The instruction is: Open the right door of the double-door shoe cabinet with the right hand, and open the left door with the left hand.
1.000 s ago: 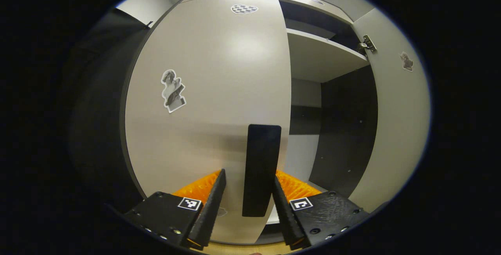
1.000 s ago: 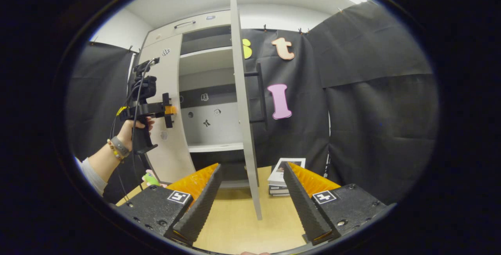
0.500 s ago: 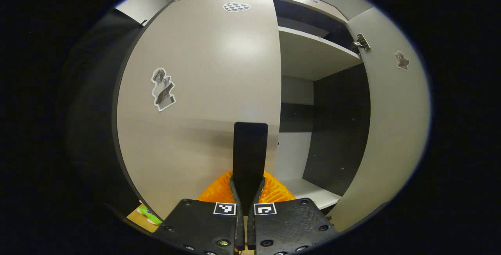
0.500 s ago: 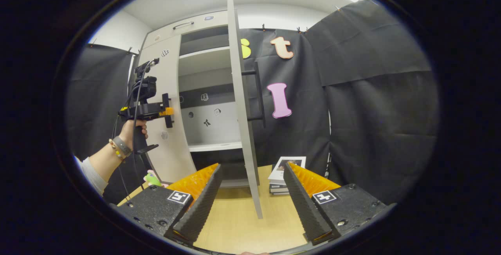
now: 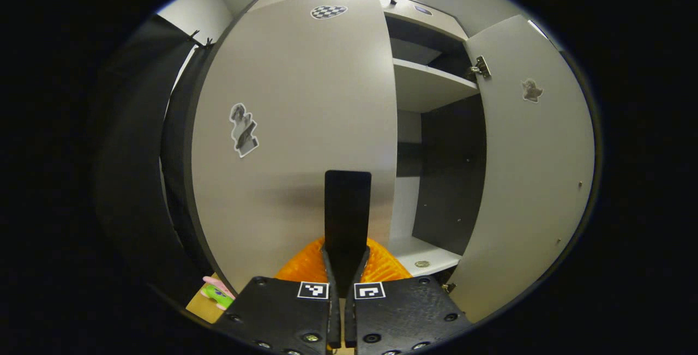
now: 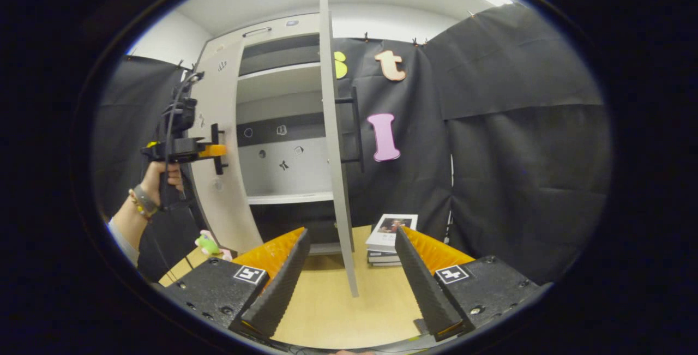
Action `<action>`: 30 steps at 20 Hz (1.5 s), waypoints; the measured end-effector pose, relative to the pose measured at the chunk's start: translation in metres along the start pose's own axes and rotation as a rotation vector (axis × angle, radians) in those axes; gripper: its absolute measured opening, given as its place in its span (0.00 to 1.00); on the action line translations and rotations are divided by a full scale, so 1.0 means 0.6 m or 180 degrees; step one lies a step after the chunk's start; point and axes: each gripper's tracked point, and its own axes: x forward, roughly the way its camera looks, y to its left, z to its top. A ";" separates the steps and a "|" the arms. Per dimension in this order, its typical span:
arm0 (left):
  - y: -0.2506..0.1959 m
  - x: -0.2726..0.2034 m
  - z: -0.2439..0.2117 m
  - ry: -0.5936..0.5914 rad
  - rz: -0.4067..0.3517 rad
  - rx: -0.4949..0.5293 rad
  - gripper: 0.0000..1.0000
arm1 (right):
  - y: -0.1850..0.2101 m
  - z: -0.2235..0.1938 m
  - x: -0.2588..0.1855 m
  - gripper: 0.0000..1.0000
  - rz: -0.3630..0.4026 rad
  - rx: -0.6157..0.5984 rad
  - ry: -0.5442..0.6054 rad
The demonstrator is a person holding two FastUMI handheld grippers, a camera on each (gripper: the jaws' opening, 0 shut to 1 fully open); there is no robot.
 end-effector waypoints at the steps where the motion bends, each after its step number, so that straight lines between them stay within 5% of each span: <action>1: 0.003 -0.016 0.001 -0.0002 0.0018 0.0037 0.03 | -0.005 0.003 -0.001 0.98 -0.0041 -0.0011 -0.0017; 18: 0.100 -0.165 0.002 -0.0047 0.0179 0.0140 0.02 | 0.032 0.040 0.036 0.98 -0.0013 -0.0090 -0.0254; 30: 0.231 -0.229 -0.005 -0.0127 0.0742 0.0208 0.00 | 0.106 0.050 0.075 0.98 0.0284 -0.0119 -0.0268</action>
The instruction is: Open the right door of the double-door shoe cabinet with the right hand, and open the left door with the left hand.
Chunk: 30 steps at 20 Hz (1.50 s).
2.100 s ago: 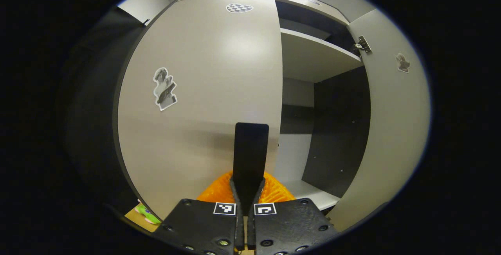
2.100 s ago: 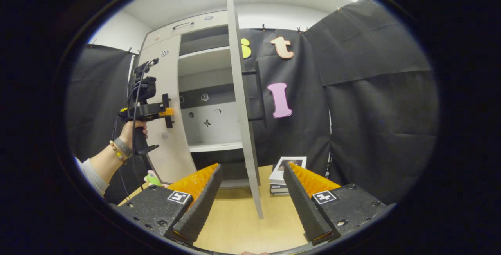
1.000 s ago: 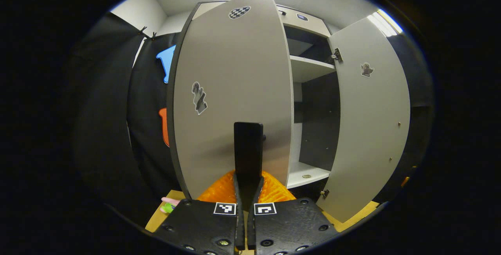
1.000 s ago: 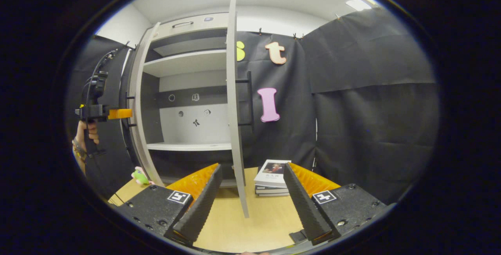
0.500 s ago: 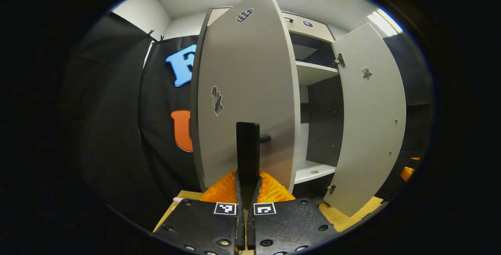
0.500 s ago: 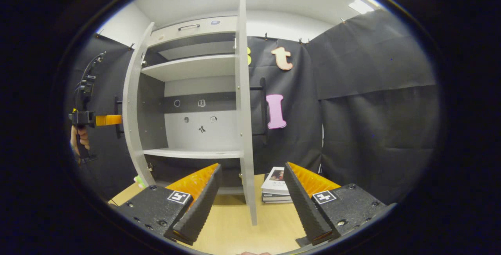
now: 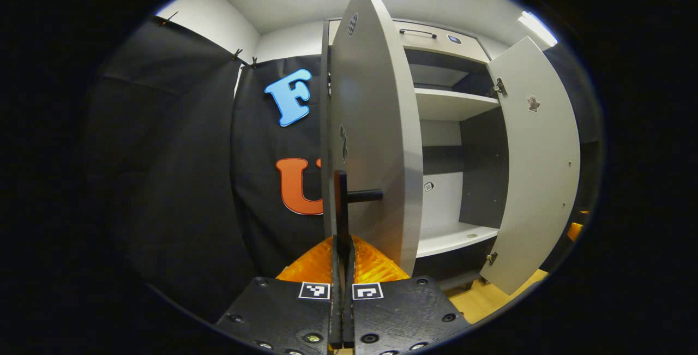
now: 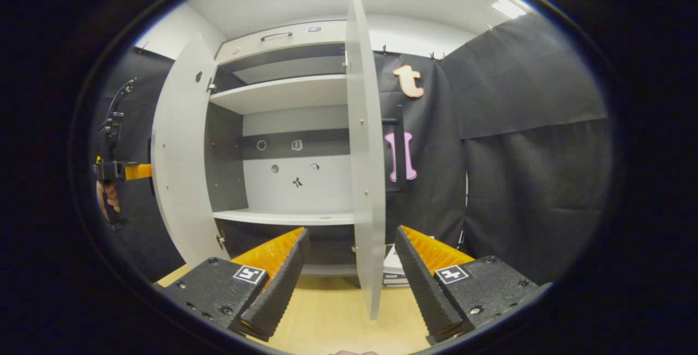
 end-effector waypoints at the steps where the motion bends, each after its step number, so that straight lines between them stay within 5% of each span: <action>1: 0.012 -0.003 -0.004 0.0011 0.0052 0.0005 0.00 | 0.007 0.001 0.002 0.98 0.0026 -0.0011 -0.0001; 4: 0.063 -0.002 -0.007 -0.0013 0.0215 0.0010 0.01 | 0.024 0.000 0.003 0.98 0.0095 -0.0051 0.0003; 10: 0.090 -0.001 -0.013 0.0007 -0.0053 -0.0273 0.00 | 0.053 0.006 0.007 0.98 0.0187 -0.0093 -0.0001; 14: 0.102 -0.042 0.010 -0.0155 0.0094 -0.0090 0.00 | 0.069 0.002 0.005 0.98 0.0229 -0.0137 0.0030; 18: 0.012 -0.118 0.037 -0.0289 -0.0152 -0.0339 0.00 | 0.079 0.003 0.011 0.98 0.0261 -0.0169 0.0036; 21: -0.076 -0.093 -0.012 -0.0154 -0.0251 -0.0544 0.00 | 0.096 0.003 0.013 0.98 0.0354 -0.0172 0.0059; 26: -0.146 -0.059 -0.120 0.0197 -0.0074 -0.0377 0.01 | 0.102 0.011 -0.001 0.96 0.0433 -0.0196 -0.0001; 30: -0.194 -0.065 -0.109 0.0023 -0.0252 -0.0196 0.40 | 0.090 0.011 -0.008 0.99 0.0414 -0.0193 -0.0013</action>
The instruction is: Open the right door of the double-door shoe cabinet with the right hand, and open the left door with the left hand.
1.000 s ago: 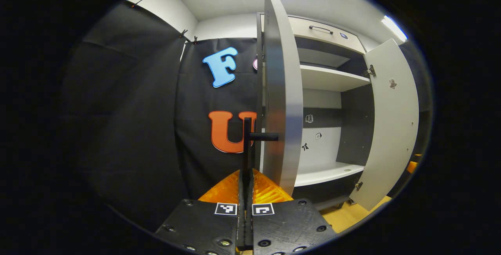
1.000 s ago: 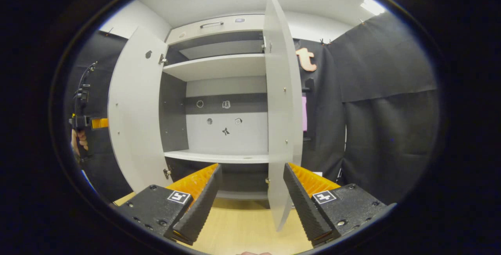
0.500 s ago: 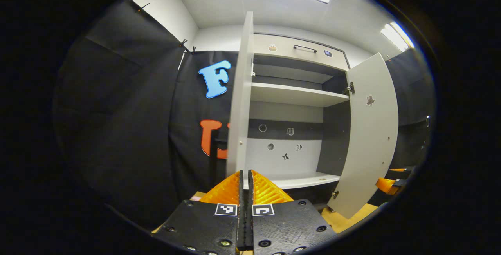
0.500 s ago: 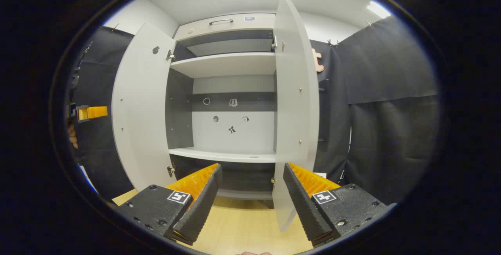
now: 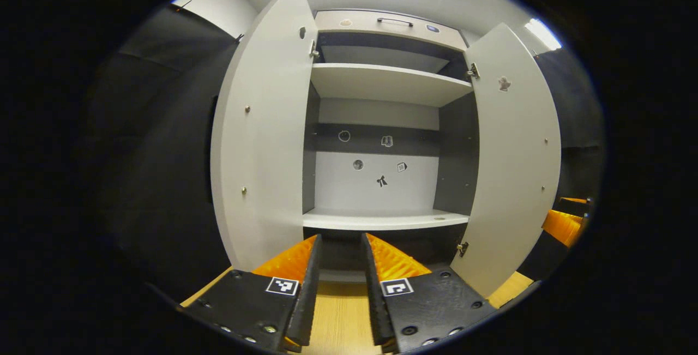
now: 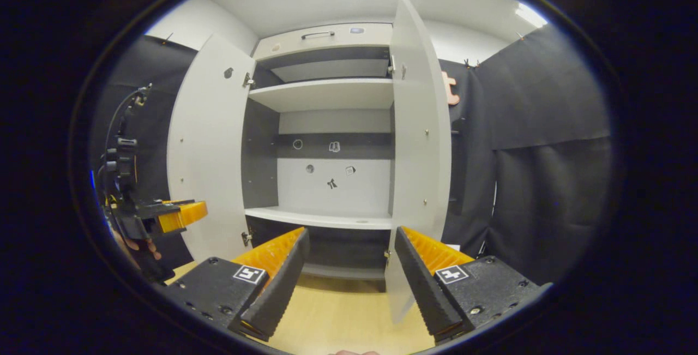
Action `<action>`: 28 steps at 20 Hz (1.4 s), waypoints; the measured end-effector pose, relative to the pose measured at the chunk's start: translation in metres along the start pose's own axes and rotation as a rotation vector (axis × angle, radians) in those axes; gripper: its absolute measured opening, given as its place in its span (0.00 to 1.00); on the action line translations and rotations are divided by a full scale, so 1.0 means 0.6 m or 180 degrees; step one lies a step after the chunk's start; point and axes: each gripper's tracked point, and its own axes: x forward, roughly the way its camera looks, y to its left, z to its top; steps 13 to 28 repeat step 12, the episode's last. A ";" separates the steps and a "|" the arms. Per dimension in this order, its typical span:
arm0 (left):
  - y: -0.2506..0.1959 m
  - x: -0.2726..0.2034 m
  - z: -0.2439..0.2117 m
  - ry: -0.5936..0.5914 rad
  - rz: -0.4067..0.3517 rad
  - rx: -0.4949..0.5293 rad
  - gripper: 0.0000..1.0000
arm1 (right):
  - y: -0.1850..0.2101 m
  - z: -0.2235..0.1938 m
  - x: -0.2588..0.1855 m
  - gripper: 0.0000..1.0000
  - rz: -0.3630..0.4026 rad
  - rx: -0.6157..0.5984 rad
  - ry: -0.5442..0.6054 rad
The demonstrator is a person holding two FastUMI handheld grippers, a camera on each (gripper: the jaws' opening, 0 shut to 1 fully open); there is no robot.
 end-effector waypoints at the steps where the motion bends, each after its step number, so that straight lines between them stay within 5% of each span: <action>1: -0.012 -0.004 0.012 -0.0105 -0.0073 0.0036 0.37 | -0.004 -0.004 0.000 0.98 -0.0003 0.0024 0.0013; 2: -0.025 -0.006 0.021 -0.0182 -0.0152 0.0049 0.66 | -0.007 -0.007 0.000 0.98 -0.0007 0.0048 0.0030; 5: -0.044 -0.014 0.036 -0.0237 -0.0244 0.0056 0.95 | -0.011 -0.009 0.002 0.98 -0.0017 0.0108 0.0045; 28: -0.062 -0.017 0.049 -0.0283 -0.0277 0.0086 0.97 | -0.015 0.010 0.005 0.98 -0.0036 0.0163 -0.0014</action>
